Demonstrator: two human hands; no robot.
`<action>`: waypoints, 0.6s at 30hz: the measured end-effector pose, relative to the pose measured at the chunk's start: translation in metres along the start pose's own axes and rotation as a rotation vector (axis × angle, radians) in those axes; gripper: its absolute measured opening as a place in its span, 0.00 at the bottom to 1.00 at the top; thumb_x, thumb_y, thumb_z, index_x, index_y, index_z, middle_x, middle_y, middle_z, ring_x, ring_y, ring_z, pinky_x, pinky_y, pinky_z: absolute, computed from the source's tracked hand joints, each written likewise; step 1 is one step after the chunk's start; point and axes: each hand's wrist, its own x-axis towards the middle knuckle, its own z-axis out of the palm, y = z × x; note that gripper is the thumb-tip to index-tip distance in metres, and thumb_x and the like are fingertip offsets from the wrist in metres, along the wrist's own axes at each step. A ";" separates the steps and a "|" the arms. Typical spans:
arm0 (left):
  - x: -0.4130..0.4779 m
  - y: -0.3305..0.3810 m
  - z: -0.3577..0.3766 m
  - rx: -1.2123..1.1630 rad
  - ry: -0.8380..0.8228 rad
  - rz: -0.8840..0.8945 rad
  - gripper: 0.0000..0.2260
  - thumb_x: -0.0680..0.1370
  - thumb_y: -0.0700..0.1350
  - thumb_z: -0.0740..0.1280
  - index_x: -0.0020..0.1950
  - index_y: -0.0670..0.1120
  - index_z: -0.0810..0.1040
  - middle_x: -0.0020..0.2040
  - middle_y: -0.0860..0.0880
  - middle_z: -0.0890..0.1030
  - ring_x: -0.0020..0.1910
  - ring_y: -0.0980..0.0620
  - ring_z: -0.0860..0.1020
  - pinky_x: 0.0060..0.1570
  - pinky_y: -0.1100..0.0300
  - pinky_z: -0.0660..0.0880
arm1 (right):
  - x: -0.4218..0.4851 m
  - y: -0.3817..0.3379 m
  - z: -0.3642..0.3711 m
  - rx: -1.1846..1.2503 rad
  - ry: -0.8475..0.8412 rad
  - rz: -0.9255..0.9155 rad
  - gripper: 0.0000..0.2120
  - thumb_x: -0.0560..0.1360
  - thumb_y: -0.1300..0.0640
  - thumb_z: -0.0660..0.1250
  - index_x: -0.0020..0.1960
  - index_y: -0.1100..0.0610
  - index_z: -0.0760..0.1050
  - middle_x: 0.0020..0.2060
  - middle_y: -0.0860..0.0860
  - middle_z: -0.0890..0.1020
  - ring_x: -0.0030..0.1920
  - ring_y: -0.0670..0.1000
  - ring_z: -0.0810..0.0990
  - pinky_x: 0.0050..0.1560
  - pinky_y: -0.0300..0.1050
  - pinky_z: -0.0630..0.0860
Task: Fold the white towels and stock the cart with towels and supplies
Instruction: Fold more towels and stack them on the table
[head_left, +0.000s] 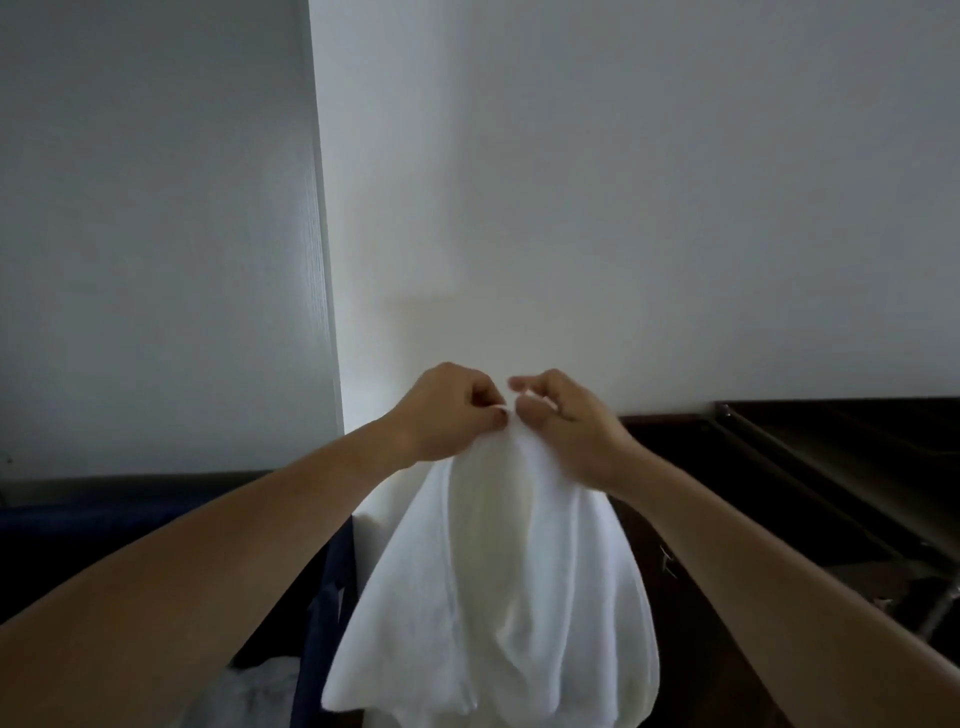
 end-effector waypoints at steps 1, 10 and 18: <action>0.001 0.003 0.001 0.022 -0.002 0.024 0.04 0.76 0.45 0.71 0.45 0.46 0.84 0.43 0.51 0.84 0.43 0.53 0.81 0.44 0.61 0.76 | -0.004 -0.001 0.009 0.014 0.017 0.012 0.05 0.81 0.53 0.64 0.46 0.49 0.71 0.48 0.45 0.80 0.49 0.45 0.77 0.52 0.46 0.73; -0.010 -0.012 0.005 0.126 0.004 0.028 0.08 0.79 0.45 0.67 0.50 0.43 0.84 0.46 0.50 0.84 0.44 0.55 0.79 0.39 0.72 0.70 | -0.018 -0.006 0.039 -0.126 0.051 0.134 0.12 0.83 0.47 0.55 0.53 0.55 0.67 0.47 0.53 0.79 0.49 0.57 0.76 0.49 0.52 0.72; -0.015 -0.019 -0.001 0.165 0.064 0.030 0.08 0.80 0.46 0.67 0.49 0.43 0.82 0.43 0.53 0.80 0.43 0.55 0.77 0.37 0.73 0.67 | -0.017 -0.010 0.052 -0.203 0.147 0.087 0.10 0.84 0.47 0.53 0.51 0.55 0.63 0.46 0.54 0.80 0.49 0.61 0.78 0.45 0.52 0.70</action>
